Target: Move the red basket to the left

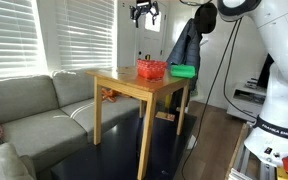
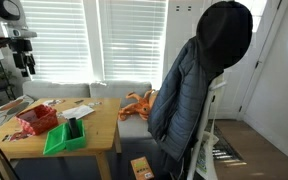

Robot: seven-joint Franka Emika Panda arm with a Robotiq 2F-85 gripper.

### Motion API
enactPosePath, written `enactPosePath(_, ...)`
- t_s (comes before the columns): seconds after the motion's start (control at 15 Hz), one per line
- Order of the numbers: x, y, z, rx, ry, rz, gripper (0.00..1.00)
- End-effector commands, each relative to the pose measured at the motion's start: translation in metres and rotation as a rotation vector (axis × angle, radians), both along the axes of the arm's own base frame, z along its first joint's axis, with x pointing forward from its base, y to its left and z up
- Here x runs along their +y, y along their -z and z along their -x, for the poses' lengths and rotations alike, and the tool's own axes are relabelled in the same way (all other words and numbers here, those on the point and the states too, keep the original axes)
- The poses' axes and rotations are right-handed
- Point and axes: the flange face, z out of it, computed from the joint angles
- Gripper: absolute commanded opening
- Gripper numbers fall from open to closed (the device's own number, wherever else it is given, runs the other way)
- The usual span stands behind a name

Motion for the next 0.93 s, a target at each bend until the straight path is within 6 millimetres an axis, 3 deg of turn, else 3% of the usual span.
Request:
enactPosePath(0.0, -0.018, -0.046, 0.031, -0.023, -0.198, -0.018, 1.00)
enactPosePath(0.33, -0.063, -0.091, 0.059, -0.070, -0.473, -0.036, 1.00)
enactPosePath(0.6, -0.095, -0.100, 0.068, -0.082, -0.691, -0.040, 1.00)
enactPosePath(0.67, -0.086, -0.100, 0.060, -0.086, -0.595, -0.048, 1.00)
enactPosePath(0.87, -0.096, -0.100, 0.062, -0.084, -0.661, -0.050, 1.00)
